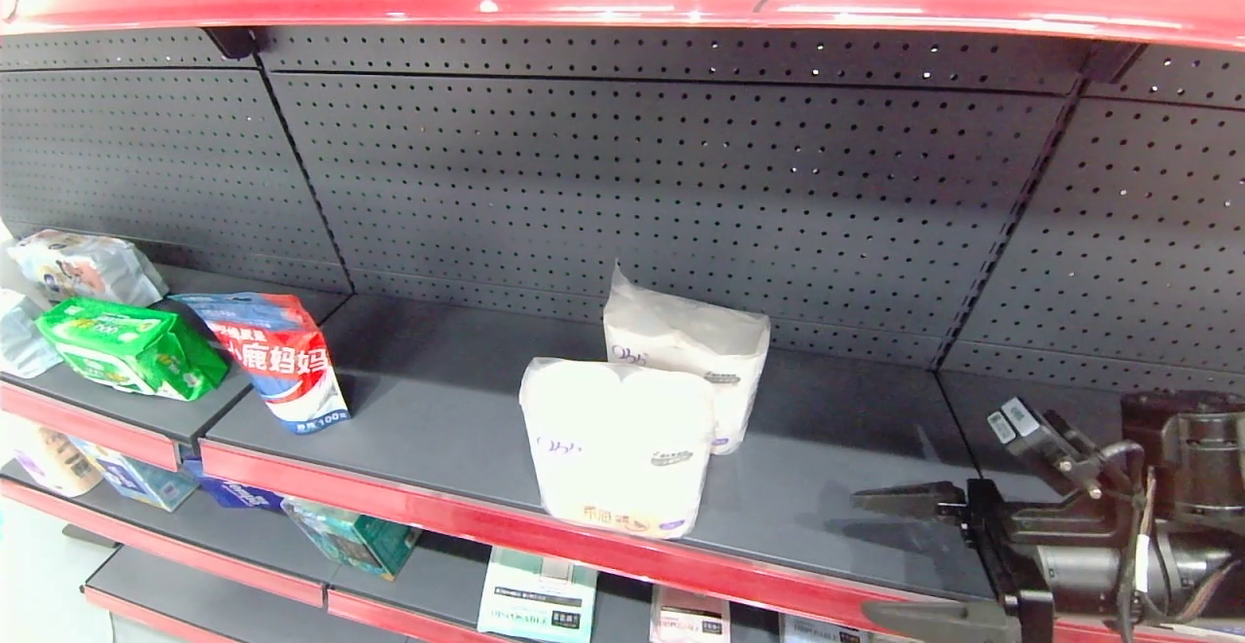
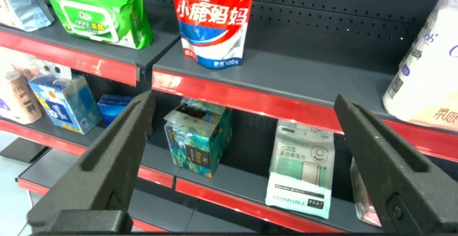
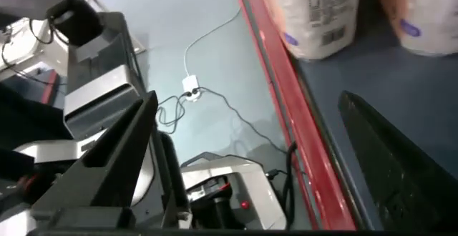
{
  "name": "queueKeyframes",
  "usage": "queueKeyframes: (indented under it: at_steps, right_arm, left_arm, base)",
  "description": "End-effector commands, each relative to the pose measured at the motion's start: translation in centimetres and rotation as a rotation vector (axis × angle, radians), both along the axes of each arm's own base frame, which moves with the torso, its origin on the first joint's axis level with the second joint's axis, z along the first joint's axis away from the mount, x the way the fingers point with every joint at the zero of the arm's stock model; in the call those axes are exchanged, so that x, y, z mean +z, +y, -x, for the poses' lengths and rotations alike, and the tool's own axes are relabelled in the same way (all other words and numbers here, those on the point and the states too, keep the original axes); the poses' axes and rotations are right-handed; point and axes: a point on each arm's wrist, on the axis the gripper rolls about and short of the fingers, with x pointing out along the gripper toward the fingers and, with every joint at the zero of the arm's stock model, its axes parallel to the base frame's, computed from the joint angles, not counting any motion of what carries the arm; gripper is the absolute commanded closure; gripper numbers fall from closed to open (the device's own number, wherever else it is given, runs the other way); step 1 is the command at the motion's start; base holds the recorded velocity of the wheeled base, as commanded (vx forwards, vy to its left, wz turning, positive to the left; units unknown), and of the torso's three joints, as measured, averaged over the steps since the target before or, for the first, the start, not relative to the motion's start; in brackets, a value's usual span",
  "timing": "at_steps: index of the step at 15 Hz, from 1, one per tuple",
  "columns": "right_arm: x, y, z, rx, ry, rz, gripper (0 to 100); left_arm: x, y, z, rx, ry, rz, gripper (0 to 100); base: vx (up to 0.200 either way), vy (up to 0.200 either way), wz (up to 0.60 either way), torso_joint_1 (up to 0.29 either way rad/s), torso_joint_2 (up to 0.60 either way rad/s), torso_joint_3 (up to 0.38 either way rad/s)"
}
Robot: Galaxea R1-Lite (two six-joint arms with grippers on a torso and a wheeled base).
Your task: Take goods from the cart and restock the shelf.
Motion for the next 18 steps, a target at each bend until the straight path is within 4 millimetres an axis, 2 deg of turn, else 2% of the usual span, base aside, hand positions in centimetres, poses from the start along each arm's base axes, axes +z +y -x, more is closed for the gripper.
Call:
queueKeyframes:
  at_steps: [1,5,8,10,12,13,18]
  right_arm:
    - [0.0,-0.8,-0.5,-0.047,0.002,0.001,0]
    - [-0.6,-0.1,-1.1,-0.084,0.089,0.022,0]
    - [-0.5,2.7,-1.0,-0.210,0.271,0.064,0]
    - [-0.1,4.2,-1.1,-0.273,0.326,0.056,0]
    - [0.1,5.3,-1.9,-0.327,0.373,0.038,0]
    - [0.0,5.7,-3.2,-0.357,0.393,0.025,0]
    - [-0.7,5.5,-6.6,-0.429,0.408,0.014,0]
  left_arm:
    - [0.0,0.0,0.0,0.001,-0.001,0.000,0]
    - [0.0,0.0,0.0,0.001,-0.001,0.000,0]
    - [0.0,0.0,0.0,0.001,-0.001,0.000,0]
    - [0.0,0.0,0.0,0.001,-0.001,0.000,0]
    - [0.0,0.0,0.0,0.001,0.001,0.000,0]
    - [0.0,0.0,0.0,0.001,-0.001,0.000,0]
    - [0.0,0.0,0.0,0.001,-0.001,0.000,0]
  base:
    - [0.000,0.000,0.00,0.000,0.00,0.000]
    - [0.000,0.000,0.00,0.000,0.00,0.000]
    - [0.000,0.000,0.00,0.000,0.00,0.000]
    - [0.000,0.000,0.00,0.000,0.00,0.000]
    - [0.000,0.000,0.00,0.000,0.00,0.000]
    - [0.000,0.000,0.00,0.000,0.00,0.000]
    - [0.000,0.000,0.00,0.000,0.00,0.000]
